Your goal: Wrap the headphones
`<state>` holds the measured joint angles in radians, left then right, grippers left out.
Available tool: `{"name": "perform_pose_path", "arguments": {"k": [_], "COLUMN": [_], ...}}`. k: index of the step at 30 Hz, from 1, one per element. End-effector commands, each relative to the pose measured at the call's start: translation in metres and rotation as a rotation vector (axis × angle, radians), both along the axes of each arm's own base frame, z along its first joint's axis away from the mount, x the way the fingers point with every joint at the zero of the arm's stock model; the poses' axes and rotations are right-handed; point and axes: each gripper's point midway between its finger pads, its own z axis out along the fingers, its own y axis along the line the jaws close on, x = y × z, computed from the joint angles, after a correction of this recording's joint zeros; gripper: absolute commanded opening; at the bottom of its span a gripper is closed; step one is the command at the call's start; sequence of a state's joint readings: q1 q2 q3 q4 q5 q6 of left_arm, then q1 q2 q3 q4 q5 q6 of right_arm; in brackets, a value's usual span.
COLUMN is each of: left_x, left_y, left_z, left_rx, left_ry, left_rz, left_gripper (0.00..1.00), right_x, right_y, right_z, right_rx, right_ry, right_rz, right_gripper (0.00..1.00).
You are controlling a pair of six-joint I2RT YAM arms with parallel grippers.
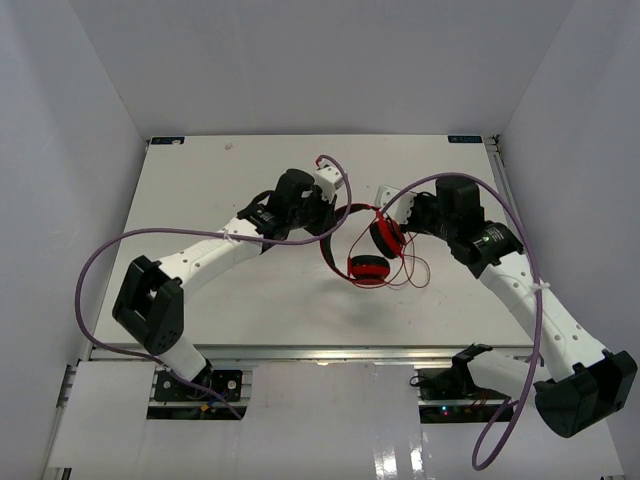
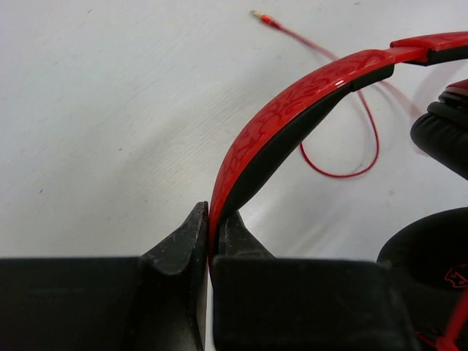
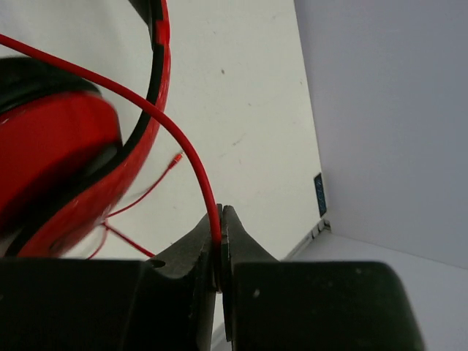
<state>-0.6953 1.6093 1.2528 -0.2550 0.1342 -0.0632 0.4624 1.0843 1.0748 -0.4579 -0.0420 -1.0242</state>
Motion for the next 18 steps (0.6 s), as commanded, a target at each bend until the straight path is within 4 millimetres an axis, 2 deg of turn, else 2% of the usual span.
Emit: {"name": "perform_pose_path", "arguments": {"k": [1,5,8,12,16,18], "left_x": [-0.038,-0.05,-0.057,-0.064,-0.072,-0.075], "left_y": [-0.023,-0.02,-0.017,-0.016,-0.02,-0.023], "left_z": [0.055,0.056,0.063,0.084,0.114,0.124], "left_rx": [-0.193,-0.206,-0.226,-0.284,-0.357,-0.383], "left_ry": [-0.094,-0.086,-0.09,-0.088,-0.085,-0.08], "left_rz": [-0.246,-0.277,-0.277,-0.269,-0.289,-0.303], "left_gripper": [0.0,0.0,0.0,0.0,0.0,0.0], "right_x": [0.005,0.012,0.017,-0.001,-0.029,-0.036], "right_y": [0.024,0.025,0.014,0.02,0.046,0.054], "right_z": [-0.005,-0.008,-0.019,-0.031,-0.042,-0.045], "right_rx": [0.143,0.236,0.307,0.442,0.562,0.608], "right_ry": [0.08,0.142,0.214,0.343,0.503,0.569], "right_rz": [0.061,0.035,0.018,0.14,0.304,0.353], "right_gripper": [0.08,0.08,0.08,0.09,0.1,0.1]}}
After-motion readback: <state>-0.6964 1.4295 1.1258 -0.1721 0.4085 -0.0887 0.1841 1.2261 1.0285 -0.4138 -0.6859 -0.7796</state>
